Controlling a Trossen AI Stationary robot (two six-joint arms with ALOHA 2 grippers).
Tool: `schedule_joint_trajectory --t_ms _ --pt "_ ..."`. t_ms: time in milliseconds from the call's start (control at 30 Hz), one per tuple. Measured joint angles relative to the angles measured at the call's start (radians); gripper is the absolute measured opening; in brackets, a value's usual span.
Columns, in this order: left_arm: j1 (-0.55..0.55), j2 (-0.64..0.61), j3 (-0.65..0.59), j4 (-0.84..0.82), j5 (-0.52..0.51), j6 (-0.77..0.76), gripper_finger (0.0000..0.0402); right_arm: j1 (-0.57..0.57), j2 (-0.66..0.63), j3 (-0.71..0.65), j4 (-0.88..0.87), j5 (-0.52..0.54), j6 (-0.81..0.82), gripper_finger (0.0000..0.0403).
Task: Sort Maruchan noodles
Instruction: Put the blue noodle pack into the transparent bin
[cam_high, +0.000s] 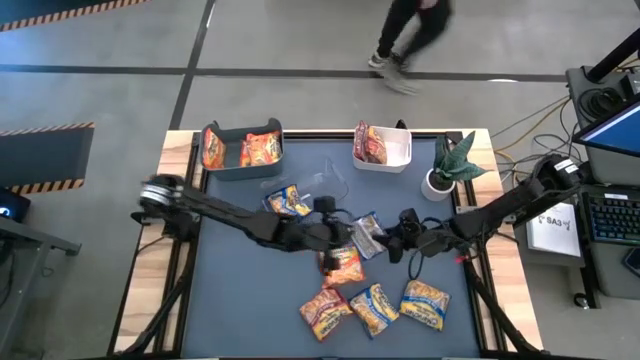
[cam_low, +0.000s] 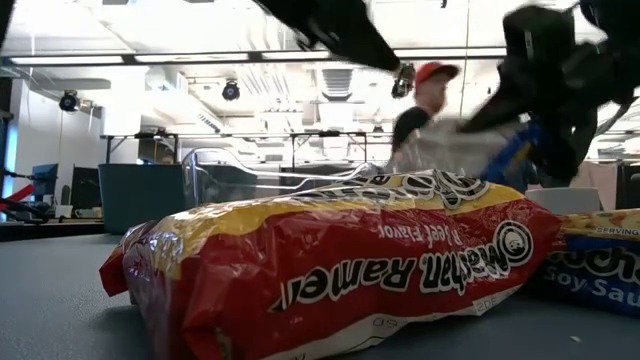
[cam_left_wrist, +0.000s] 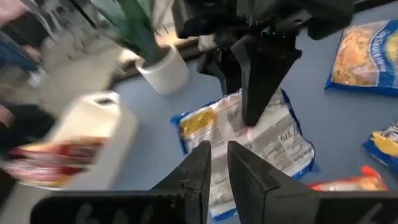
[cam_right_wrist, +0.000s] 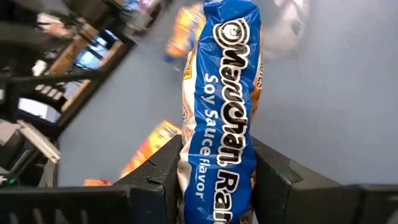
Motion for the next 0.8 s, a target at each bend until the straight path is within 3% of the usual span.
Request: schedule_joint_trajectory --t_ms 200,400,567,800 --pt "-0.022 -0.284 -0.226 0.04 -0.066 0.0 0.0037 -0.026 -0.071 0.099 -0.054 0.003 -0.172 0.0124" --pt "-0.059 -0.541 -0.4 0.115 -0.06 -0.023 0.0037 -0.073 -0.075 0.227 -0.083 0.009 -0.397 0.0125" --pt "-0.067 -0.701 -0.506 0.197 -0.062 -0.025 0.0037 -0.133 -0.009 0.359 -0.095 0.009 -0.61 0.0125" --pt "-0.068 -0.831 -0.606 0.233 -0.061 -0.024 0.0037 -0.24 0.154 0.535 -0.155 -0.009 -0.916 0.0125"
